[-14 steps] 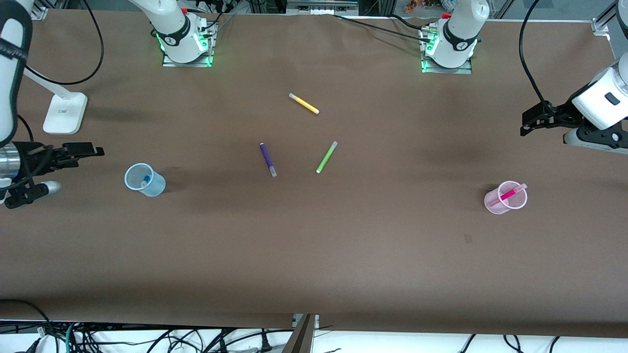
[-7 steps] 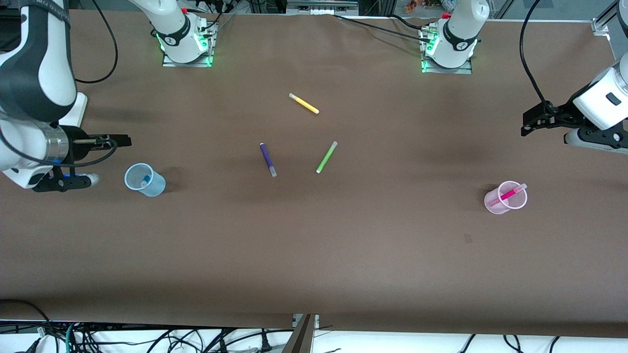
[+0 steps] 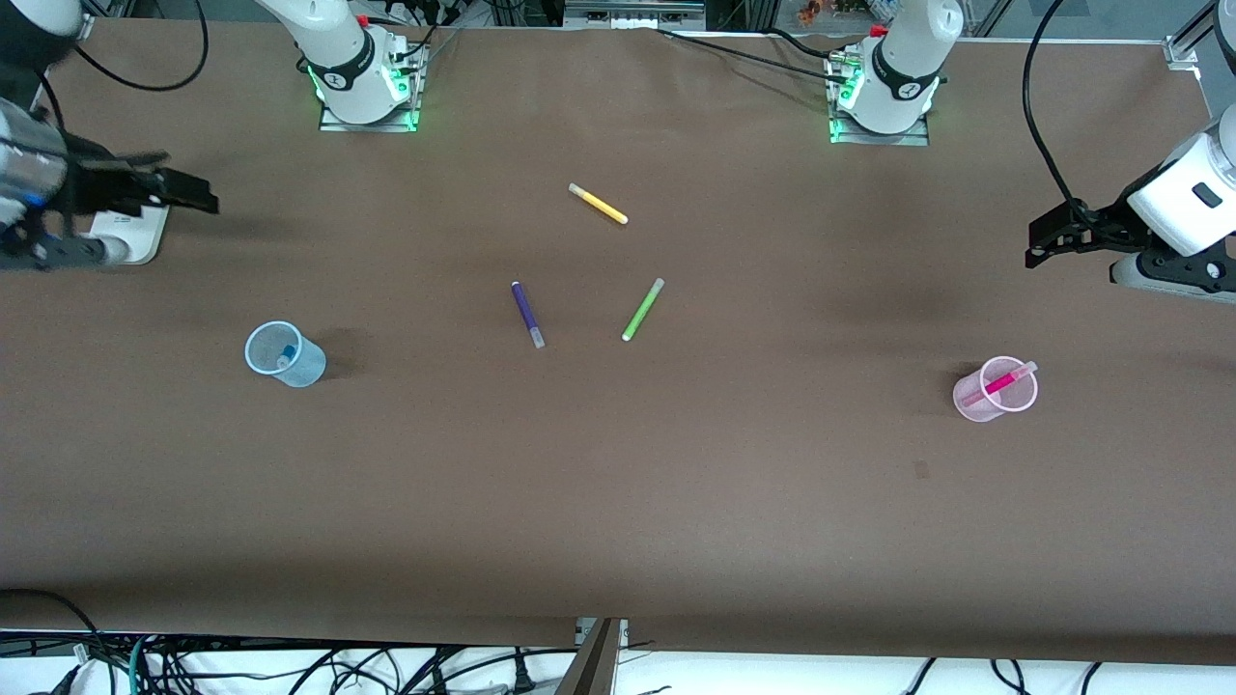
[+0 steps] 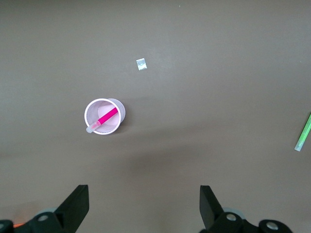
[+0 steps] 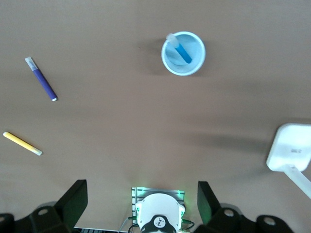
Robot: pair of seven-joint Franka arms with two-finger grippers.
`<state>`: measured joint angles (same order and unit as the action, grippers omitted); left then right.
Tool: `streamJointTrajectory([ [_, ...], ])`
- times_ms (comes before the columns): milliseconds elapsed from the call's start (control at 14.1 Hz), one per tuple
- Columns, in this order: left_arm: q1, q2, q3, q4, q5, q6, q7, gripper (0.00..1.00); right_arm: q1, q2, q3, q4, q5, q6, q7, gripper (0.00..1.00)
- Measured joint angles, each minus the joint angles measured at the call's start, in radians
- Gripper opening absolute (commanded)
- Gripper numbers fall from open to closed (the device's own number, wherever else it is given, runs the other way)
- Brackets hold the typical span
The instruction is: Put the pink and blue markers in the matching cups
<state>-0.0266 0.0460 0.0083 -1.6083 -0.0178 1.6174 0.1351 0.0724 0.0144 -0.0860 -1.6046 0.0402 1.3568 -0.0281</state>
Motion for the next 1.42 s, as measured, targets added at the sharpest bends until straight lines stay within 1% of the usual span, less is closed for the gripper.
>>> streamJointTrajectory([
  [142,0.000,0.000,0.000,0.000,0.000,0.000,0.000,1.00,-0.012,-0.063,0.001,-0.020,-0.018,-0.001,0.000,1.00],
  [284,0.000,0.000,0.000,0.000,0.000,0.000,0.000,1.00,-0.013,-0.094,0.005,-0.024,-0.021,-0.001,0.000,1.00],
  [497,0.000,0.000,0.000,0.000,0.000,0.000,0.000,1.00,-0.014,-0.104,0.029,-0.024,-0.062,0.003,-0.002,1.00],
  [782,0.000,0.000,0.000,0.000,0.000,0.002,0.000,1.00,-0.014,-0.103,0.092,-0.024,-0.075,0.006,0.002,1.00],
  [853,0.000,0.000,0.000,0.000,0.000,0.002,0.000,1.00,-0.014,-0.103,0.097,-0.024,-0.076,0.006,0.004,1.00],
  [995,0.000,0.000,0.000,0.000,0.000,0.002,0.000,1.00,-0.017,-0.103,0.088,-0.024,-0.077,0.006,0.004,1.00],
  [1208,0.000,0.000,0.000,0.000,0.000,0.002,0.000,1.00,-0.023,-0.094,0.053,-0.018,-0.077,0.009,0.001,1.00],
  [1421,0.000,0.000,0.000,0.000,0.000,0.002,0.000,1.00,-0.030,-0.077,0.032,-0.003,-0.077,0.009,-0.001,1.00],
])
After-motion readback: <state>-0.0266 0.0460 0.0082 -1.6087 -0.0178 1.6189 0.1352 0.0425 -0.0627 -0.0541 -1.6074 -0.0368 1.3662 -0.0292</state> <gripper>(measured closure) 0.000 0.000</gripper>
